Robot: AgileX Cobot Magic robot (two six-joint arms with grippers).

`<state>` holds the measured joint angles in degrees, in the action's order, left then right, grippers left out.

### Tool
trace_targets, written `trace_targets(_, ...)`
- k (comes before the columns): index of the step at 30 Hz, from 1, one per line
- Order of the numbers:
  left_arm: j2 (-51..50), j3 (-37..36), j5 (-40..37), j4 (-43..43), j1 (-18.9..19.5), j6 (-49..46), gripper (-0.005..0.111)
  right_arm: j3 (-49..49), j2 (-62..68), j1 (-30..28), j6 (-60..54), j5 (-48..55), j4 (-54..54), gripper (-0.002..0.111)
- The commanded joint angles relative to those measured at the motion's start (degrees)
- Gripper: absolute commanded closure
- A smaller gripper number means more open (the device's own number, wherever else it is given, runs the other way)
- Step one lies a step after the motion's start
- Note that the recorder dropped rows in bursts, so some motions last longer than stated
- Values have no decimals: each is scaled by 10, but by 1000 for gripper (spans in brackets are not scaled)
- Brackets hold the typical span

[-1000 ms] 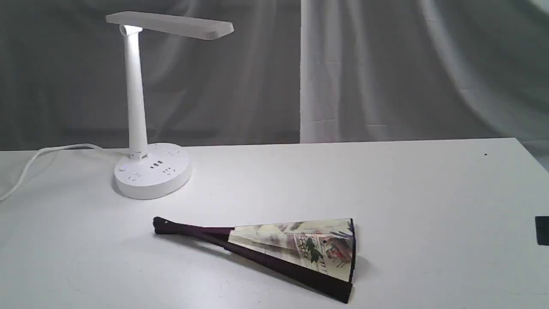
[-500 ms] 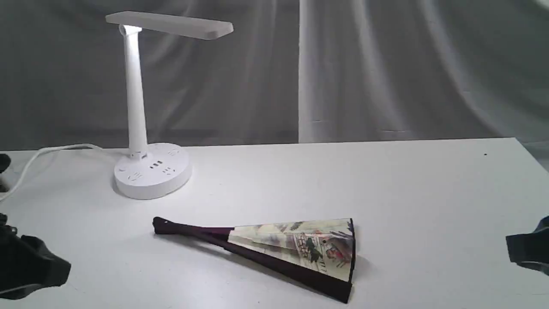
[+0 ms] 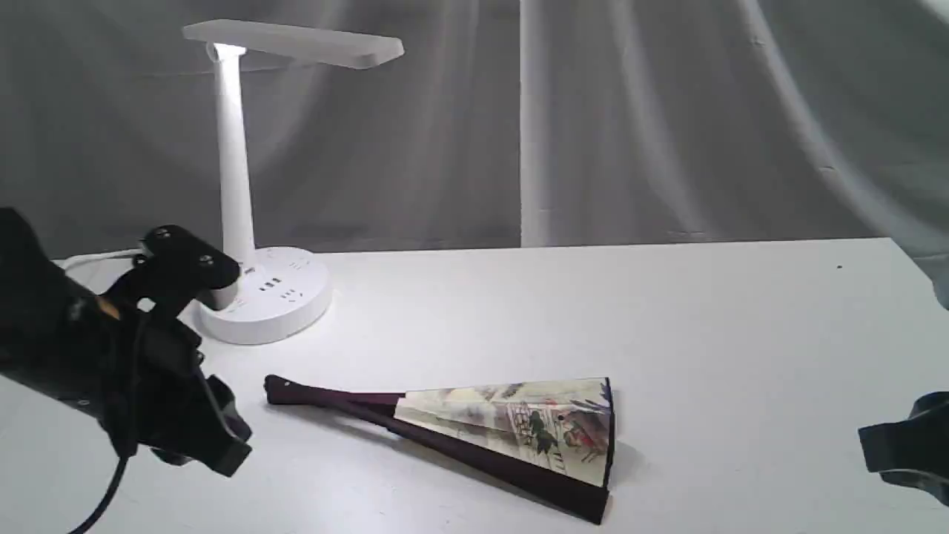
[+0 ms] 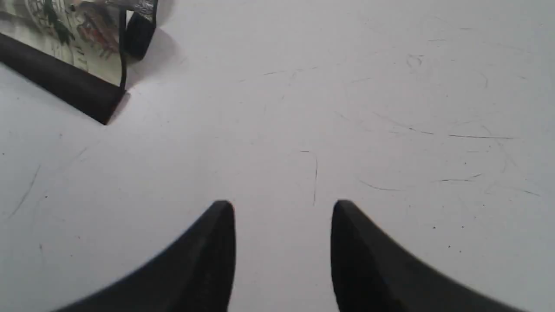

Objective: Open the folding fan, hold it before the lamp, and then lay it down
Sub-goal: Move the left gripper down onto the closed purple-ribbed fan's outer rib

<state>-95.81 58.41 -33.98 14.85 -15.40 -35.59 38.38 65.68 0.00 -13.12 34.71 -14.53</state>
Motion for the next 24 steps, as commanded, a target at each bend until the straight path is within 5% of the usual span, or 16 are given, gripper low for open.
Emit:
trace_targets(1, -42, 41, 11, -17, -19, -11, 49, -3, 1, 0, -8, -4, -5, 71)
trace_targets(14, -190, 192, 5, -5, -36, -41, 47, -3, 1, 0, -9, -2, -16, 71)
trace_targets(24, -262, 265, 53, -4, -102, -120, 47, -3, 1, 0, -11, -2, -16, 71)
